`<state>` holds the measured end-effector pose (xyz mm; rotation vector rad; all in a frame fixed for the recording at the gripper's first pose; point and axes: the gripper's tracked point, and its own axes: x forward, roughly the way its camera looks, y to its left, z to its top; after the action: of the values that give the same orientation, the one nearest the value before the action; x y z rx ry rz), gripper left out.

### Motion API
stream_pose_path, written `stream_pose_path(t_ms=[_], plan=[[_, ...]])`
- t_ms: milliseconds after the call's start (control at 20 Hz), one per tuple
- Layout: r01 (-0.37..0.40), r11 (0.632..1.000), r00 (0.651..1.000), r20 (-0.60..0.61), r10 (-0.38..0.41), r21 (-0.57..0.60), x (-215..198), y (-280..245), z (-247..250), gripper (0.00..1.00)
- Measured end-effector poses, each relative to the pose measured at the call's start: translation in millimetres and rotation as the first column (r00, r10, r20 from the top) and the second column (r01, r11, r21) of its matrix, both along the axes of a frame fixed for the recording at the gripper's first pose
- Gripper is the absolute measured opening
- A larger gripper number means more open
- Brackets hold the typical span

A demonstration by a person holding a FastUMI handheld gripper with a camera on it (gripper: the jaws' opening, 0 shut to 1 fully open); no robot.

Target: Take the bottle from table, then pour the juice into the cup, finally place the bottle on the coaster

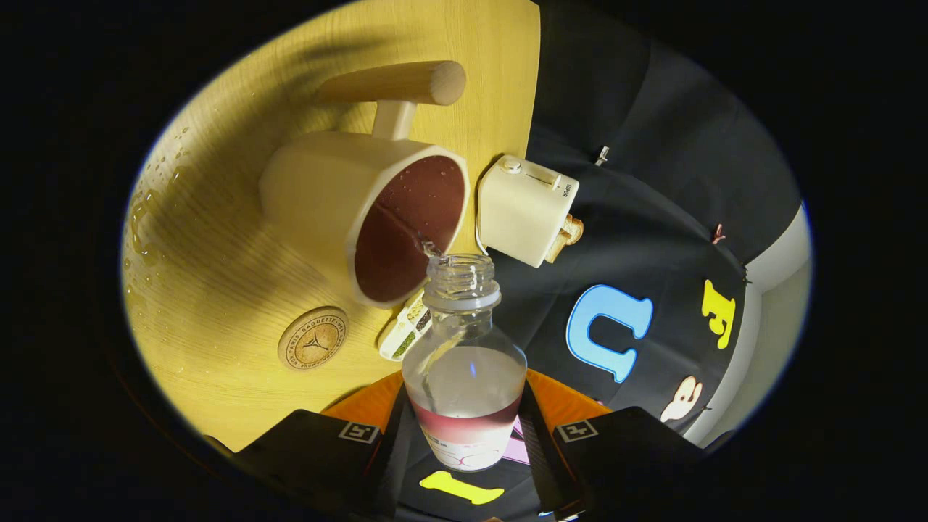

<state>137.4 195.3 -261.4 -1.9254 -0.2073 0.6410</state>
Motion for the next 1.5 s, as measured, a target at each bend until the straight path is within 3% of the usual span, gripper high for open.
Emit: stream_pose_path(t_ms=[700, 1500], plan=[[-0.072, 0.991, 0.997, 0.033, 0.076, -0.110, 1, 16, 3, 0.73], [-0.079, 0.977, 0.993, 0.075, 0.095, -0.197, 10, 13, 23, 0.73]])
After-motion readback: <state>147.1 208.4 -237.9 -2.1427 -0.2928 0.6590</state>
